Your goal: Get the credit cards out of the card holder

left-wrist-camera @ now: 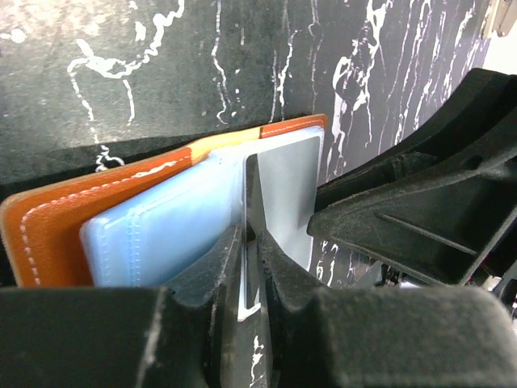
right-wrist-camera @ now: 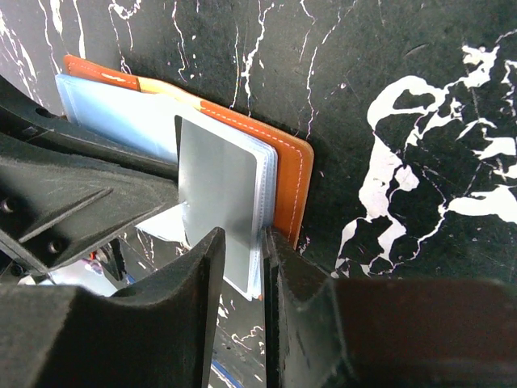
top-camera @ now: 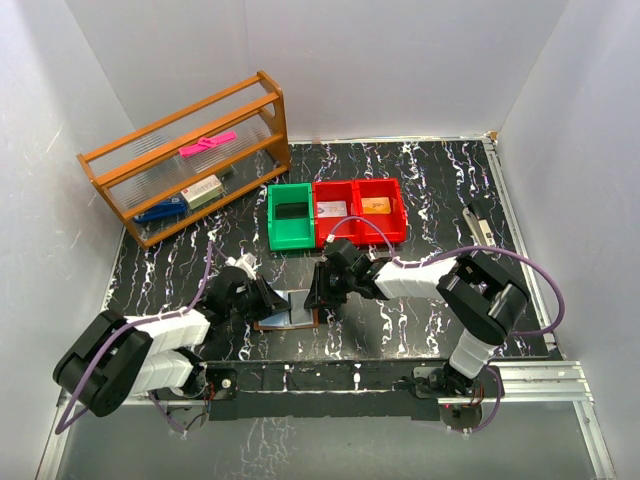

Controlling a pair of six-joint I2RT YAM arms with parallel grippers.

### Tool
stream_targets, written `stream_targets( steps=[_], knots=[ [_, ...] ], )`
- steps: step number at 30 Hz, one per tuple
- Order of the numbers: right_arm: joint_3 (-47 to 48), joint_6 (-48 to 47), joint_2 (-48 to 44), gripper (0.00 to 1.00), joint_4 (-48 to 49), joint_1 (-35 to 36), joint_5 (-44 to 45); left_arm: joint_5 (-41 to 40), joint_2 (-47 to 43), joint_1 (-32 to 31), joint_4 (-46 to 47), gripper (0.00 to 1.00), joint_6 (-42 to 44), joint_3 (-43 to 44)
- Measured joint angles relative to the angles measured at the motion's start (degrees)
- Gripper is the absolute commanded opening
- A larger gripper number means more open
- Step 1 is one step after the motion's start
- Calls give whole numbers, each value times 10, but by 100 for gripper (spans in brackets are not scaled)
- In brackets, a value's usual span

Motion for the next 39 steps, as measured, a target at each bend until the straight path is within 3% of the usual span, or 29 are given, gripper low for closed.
stream_targets(
  steps=[7,14,18,25,29,34,39],
  knots=[
    [-7,2,2,22,14,-5,-14,29,19,8,30,14,21,0],
    [-8,3,2,22,16,-6,-15,32,5,10,16,1,38,0],
    [-9,8,5,21,18,-8,-17,29,-27,10,5,0,41,0],
    [-9,17,7,22,21,-10,-23,31,-20,10,17,15,44,0],
    [-9,17,7,22,23,-11,-26,38,24,11,28,16,46,5],
    [-9,17,8,22,22,-11,-26,50,44,17,25,0,64,22],
    [-9,17,7,22,21,-12,-26,50,45,20,15,0,71,26]
  ],
)
